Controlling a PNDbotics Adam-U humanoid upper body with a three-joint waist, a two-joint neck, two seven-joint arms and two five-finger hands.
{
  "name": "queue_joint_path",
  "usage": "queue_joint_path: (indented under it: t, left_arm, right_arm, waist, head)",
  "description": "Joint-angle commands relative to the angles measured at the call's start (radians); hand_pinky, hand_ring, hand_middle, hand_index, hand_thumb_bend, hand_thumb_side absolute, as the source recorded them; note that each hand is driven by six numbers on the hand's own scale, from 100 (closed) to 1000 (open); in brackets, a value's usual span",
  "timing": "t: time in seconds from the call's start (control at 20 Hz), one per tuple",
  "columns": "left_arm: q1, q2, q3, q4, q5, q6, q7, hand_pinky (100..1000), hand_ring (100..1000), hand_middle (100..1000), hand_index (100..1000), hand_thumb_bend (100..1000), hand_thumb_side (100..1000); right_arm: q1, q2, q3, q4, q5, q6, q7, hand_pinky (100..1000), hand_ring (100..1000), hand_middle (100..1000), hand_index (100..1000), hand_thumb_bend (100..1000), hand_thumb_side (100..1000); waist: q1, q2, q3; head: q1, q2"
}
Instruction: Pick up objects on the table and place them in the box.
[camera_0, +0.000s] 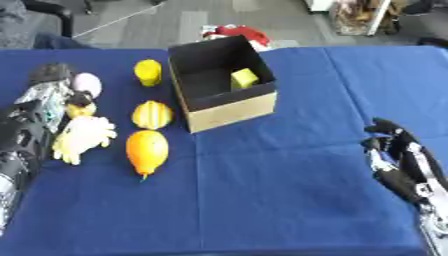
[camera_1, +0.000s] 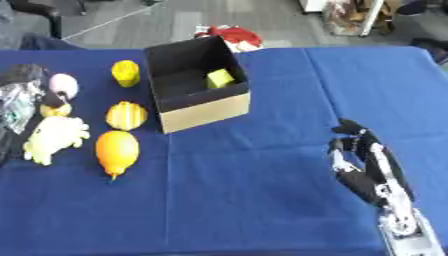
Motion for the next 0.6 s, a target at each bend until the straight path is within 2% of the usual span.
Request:
queue_joint_path:
  t: [0.05,0.15,0.2,0.3,0.45,0.6]
  left_arm:
    - [-0.014,0.016,-0.005,-0.010,-0.010,-0.007,-0.038,681,553,537,737,220,258]
    - [-0.018,0.016,0.002,-0.034,-0.019,0.005,-0.015,604,455,409,621,129,237]
    - [-0.019,0.016,0.008,-0.050,-0.021,0.015,0.011,587,435,383,597,100,230]
    - [-0.028,0.014,0.017,-0.093,-0.008,0.024,0.076,557,395,332,548,100,216]
    - [-0.060,0.009,0.008,-0.187,0.052,-0.012,0.149,558,385,319,538,100,221]
    - [-0.100,0.002,-0.022,-0.296,0.120,-0.083,0.157,561,384,315,536,100,231]
  right_arm:
    - [-0.012,-0.019,-0.002,-0.008,-0.003,-0.005,0.004,748,670,741,882,100,301]
    - [-0.011,-0.019,-0.002,-0.007,-0.003,-0.005,0.004,748,670,741,882,100,301]
    - [-0.011,-0.019,-0.003,-0.007,-0.003,-0.005,0.004,748,670,741,882,100,301]
    - [-0.011,-0.019,-0.003,-0.007,-0.002,-0.005,0.004,748,670,741,882,100,301]
    - [-0.011,-0.020,-0.004,-0.005,0.000,-0.005,0.003,748,670,741,882,100,302]
    - [-0.009,-0.018,-0.004,-0.004,0.001,-0.006,0.004,748,670,741,882,100,303]
  waist:
    - [0.000,0.001,-0.001]
    - [0.000,0.001,-0.002]
    - [0.000,0.000,-0.002]
    - [0.001,-0.001,-0.002]
    - [0.001,-0.004,0.000]
    - [0.001,-0.008,0.002]
  head:
    - [-0.004,0.004]
    - [-0.006,0.004]
    - [-0.007,0.004]
    - [-0.010,0.004]
    - [-0.013,0.004]
    - [-0.016,0.004]
